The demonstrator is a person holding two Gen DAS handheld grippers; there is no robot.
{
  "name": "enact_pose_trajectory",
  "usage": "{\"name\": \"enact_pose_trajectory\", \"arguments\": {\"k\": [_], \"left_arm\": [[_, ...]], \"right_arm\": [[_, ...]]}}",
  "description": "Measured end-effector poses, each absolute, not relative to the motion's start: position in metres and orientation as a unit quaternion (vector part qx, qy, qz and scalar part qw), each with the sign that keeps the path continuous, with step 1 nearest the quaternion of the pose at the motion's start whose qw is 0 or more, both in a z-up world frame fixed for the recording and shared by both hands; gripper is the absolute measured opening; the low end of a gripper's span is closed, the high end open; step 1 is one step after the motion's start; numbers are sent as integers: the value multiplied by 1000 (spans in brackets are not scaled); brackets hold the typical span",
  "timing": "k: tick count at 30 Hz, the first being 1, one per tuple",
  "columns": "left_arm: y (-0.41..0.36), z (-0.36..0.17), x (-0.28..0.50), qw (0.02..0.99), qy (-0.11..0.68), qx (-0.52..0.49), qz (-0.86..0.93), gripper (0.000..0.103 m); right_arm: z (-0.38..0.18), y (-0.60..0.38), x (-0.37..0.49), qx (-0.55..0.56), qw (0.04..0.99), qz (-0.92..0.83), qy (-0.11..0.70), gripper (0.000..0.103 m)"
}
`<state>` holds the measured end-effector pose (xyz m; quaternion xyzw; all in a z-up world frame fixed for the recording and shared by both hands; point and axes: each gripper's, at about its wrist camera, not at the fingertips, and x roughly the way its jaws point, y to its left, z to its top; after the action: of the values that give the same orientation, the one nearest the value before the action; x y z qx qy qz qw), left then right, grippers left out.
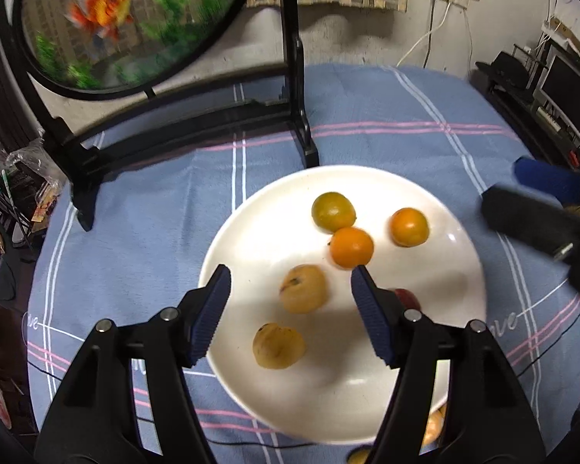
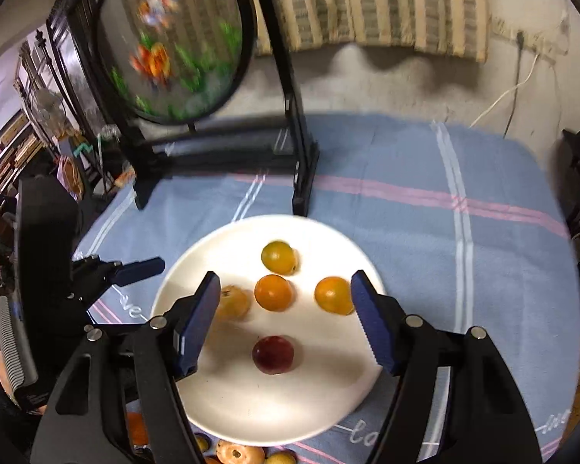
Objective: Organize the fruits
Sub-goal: 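Open both grippers to release the fruits onto the plate, then move both grippers back to the fruit pile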
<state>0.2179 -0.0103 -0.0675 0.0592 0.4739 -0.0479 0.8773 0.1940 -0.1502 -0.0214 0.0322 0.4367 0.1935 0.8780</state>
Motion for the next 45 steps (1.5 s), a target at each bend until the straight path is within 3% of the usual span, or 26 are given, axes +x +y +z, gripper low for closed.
{"name": "enact_pose_trajectory", "arguments": {"k": [3, 5, 7, 19, 22, 26, 33, 35, 38, 45], "left_arm": [[-7, -48, 202, 888, 453, 52, -53, 71], [-7, -32, 187, 898, 434, 50, -57, 73], [-7, -19, 176, 904, 419, 48, -65, 75], [-6, 36, 90, 927, 356, 61, -100, 81], [2, 35, 67, 928, 353, 68, -102, 82], [19, 17, 41, 919, 376, 71, -94, 82], [42, -46, -5, 883, 455, 72, -94, 82], [44, -66, -14, 870, 481, 67, -89, 82], [43, -90, -25, 850, 514, 63, -96, 82], [37, -119, -39, 830, 544, 56, -107, 82]], "right_arm": [[11, -167, 169, 45, 905, 178, 384, 74], [39, -181, 144, 61, 926, 171, 330, 91], [63, -194, 117, 72, 943, 165, 278, 98], [125, -245, -41, 101, 969, 158, 160, 102], [111, -261, -52, 146, 952, 173, 208, 102], [58, -272, -43, 187, 911, 159, 332, 102], [-40, -230, -52, 126, 856, 142, 482, 101], [-62, -216, -57, 103, 844, 145, 506, 87], [-93, -193, -55, 37, 831, 145, 536, 76], [-121, -175, -42, -28, 818, 164, 551, 66]]}}
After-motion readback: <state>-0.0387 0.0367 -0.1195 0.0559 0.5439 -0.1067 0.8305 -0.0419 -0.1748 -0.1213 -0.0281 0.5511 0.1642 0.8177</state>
